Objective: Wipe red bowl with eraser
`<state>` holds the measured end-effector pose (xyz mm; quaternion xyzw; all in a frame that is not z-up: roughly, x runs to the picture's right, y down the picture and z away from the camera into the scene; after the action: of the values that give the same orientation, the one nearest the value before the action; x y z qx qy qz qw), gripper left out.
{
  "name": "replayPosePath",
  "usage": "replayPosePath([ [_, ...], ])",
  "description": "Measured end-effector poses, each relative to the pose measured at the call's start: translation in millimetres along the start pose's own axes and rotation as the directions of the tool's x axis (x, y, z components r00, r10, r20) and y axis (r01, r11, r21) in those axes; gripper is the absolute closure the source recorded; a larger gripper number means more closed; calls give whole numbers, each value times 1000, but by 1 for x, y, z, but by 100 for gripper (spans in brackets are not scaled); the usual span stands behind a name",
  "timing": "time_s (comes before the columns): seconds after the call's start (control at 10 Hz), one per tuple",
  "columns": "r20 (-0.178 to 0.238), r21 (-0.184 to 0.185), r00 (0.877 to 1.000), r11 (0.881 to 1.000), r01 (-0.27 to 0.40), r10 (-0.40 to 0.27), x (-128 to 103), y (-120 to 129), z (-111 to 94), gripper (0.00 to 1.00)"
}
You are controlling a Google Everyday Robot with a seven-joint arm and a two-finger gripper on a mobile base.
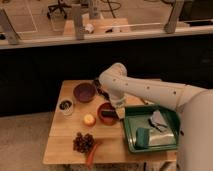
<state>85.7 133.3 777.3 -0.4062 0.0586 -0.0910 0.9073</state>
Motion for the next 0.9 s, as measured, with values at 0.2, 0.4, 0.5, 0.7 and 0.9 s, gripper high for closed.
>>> replayPosePath([
  [0.2,-25,-4,1000,1000,-6,5,2,-8,-1,100],
  [0.4,-51,-9,999,1000,-13,12,6,-17,-1,100],
  [0.5,-61,-10,998,1000,-12,11,5,-21,-1,100],
  [0.7,-73,-8,997,1000,0,0,0,-27,-2,100],
  [0.9,-75,-6,997,1000,17,-17,-10,-29,-3,100],
])
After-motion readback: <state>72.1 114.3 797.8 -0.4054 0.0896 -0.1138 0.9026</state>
